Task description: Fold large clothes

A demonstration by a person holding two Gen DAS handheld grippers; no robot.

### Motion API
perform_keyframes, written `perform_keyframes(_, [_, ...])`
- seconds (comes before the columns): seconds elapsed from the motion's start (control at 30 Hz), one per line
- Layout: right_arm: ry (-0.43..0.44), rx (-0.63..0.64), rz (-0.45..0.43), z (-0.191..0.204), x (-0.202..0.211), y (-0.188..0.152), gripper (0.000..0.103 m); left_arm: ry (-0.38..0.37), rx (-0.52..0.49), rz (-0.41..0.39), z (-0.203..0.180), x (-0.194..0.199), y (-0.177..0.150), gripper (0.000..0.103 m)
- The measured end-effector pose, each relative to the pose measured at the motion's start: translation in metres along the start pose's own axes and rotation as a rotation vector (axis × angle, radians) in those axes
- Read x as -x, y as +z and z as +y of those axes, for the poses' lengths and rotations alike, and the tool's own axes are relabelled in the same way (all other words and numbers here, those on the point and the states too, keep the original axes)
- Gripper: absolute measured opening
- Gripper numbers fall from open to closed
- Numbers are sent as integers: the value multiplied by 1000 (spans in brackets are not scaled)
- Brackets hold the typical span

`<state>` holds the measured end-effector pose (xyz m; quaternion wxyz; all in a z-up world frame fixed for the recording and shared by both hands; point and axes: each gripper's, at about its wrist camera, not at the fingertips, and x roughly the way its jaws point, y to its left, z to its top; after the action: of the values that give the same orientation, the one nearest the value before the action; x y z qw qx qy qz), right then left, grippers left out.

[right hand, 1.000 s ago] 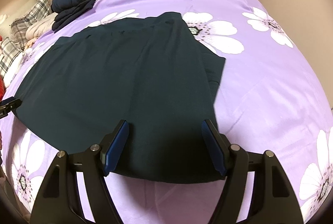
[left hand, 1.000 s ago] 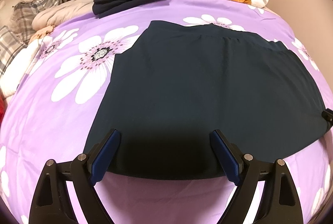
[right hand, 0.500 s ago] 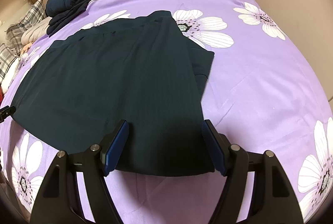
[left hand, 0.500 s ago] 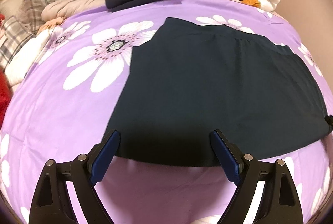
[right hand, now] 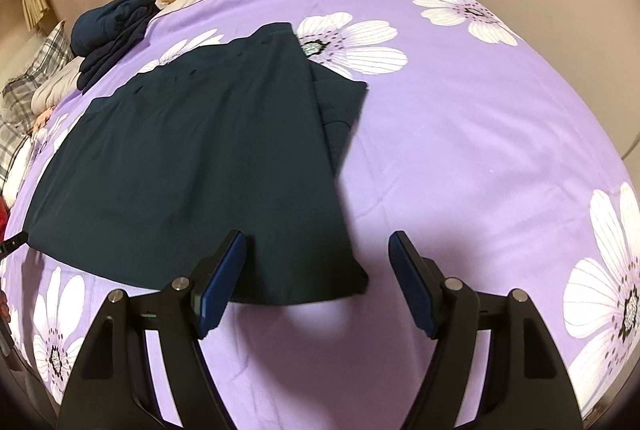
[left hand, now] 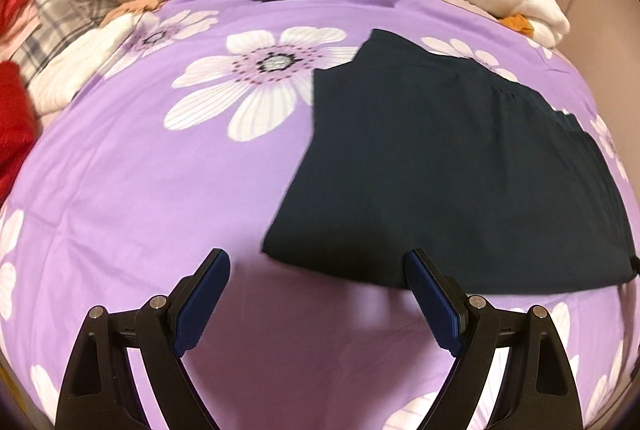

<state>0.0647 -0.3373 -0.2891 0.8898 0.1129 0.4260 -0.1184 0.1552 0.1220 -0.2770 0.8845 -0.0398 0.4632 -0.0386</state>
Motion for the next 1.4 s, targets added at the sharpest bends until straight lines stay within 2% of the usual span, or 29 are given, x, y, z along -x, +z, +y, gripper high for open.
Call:
perform_keyframes(0.13, [4, -24, 1, -5, 7, -4, 73, -34, 77, 36, 16, 0, -3, 89])
perform_keyframes(0.27, [50, -61, 7, -7, 13, -9, 74, -150, 201, 75, 34, 0, -6, 89])
perform_keyframes(0.5, [268, -207, 64, -1, 11, -25, 77, -374, 397, 119, 45, -5, -8, 89])
perform_keyframes(0.63, [399, -325, 103, 7, -1, -37, 77, -451, 472, 129, 42, -11, -7, 89])
perform_keyframes(0.77, [455, -446, 117, 12, -11, -44, 80, -500, 514, 144, 34, -20, -5, 89])
perform_keyframes(0.97, [503, -559, 89, 17, -18, -40, 82, -535, 570, 136, 35, -30, -2, 89])
perform_keyframes(1.23, [514, -678, 55, 15, -25, -32, 88, -575, 640, 115, 38, -40, 7, 89])
perform_keyframes(1.4, [494, -697, 44, 16, -29, -27, 88, -553, 627, 108, 32, -44, 14, 89])
